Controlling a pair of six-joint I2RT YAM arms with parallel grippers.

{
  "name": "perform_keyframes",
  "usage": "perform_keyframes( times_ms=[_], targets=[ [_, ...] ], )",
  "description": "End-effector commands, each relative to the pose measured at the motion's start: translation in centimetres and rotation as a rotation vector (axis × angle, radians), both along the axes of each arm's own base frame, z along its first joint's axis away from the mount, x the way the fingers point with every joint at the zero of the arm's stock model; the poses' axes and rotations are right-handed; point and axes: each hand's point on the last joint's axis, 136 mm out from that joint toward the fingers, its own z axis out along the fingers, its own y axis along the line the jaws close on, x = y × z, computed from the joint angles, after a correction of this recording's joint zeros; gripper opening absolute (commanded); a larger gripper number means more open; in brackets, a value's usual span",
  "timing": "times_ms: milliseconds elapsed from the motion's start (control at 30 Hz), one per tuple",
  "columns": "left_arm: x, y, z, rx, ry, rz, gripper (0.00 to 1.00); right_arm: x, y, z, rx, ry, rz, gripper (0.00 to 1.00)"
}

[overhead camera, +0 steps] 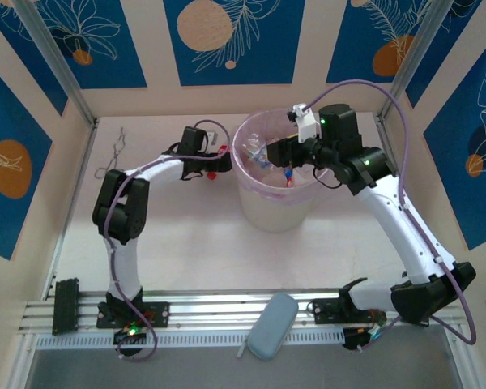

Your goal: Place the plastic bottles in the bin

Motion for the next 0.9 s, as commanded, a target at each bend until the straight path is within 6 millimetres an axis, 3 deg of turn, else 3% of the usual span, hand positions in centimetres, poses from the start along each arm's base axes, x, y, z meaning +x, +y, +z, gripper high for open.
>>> perform_keyframes(
  times_ms=[0, 333, 600, 867],
  targets=[
    [0.4, -0.3, -0.8, 0.042, 0.001, -0.025, 0.97, -1.2, -1.1, 3.6, 0.036, -0.067, -0.005, 0.64],
    [2.1, -0.1, -2.8, 0.117, 0.014, -0.031, 0.97, -2.8, -5.1, 3.6, 0.068, -0.063, -0.107, 0.68],
    [2.6, -0.6, -3.8, 0.102, 0.044, -0.027, 0.76, -3.3, -6.6, 3.2, 0.081, -0.042, -0.149, 0.7],
    [2.7, 0.5, -1.8, 0.101, 0.009, 0.001, 0.62, -3.5, -7.1, 2.6, 0.089, -0.024, -0.168, 0.7]
  ],
)
